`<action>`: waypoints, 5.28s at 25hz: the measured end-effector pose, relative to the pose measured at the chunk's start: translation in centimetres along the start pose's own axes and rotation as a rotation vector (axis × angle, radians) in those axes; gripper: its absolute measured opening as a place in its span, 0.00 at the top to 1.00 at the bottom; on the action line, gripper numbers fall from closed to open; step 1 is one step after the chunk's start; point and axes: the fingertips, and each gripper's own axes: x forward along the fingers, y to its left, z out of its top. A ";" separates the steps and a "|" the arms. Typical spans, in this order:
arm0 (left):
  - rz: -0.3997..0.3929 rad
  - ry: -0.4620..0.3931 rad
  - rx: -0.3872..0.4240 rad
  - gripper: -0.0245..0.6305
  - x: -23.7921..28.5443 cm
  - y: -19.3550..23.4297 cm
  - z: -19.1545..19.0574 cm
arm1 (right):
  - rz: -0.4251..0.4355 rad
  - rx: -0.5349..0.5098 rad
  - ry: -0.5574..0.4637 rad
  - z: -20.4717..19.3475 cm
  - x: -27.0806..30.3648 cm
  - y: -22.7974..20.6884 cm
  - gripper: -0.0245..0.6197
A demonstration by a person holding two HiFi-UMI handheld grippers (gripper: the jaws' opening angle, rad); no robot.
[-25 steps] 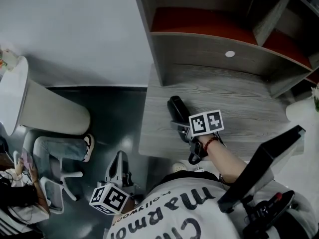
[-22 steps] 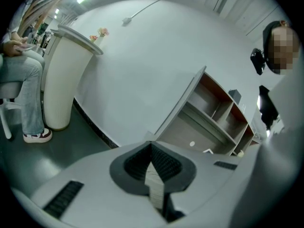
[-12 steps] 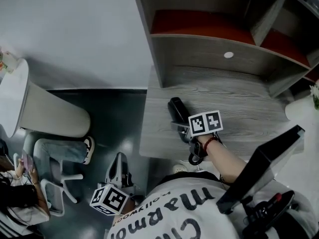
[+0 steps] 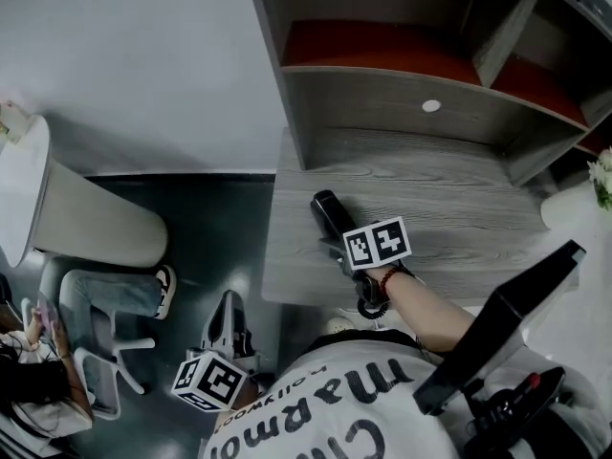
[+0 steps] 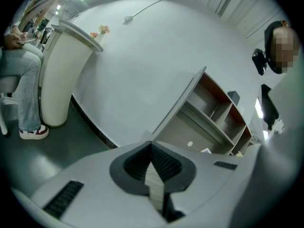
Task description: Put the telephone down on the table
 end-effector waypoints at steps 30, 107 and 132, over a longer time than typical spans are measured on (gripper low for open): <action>-0.021 0.000 -0.017 0.95 0.6 -1.1 -0.4 | -0.103 -0.216 0.109 -0.8 0.6 0.3 0.51; -0.127 0.231 -0.056 0.95 1.3 8.4 -0.4 | -0.225 -0.590 0.198 -2.3 1.0 0.8 0.50; 0.152 0.058 -0.089 0.95 -11.3 7.4 -5.9 | -0.150 -0.610 0.106 -2.0 0.5 1.4 0.44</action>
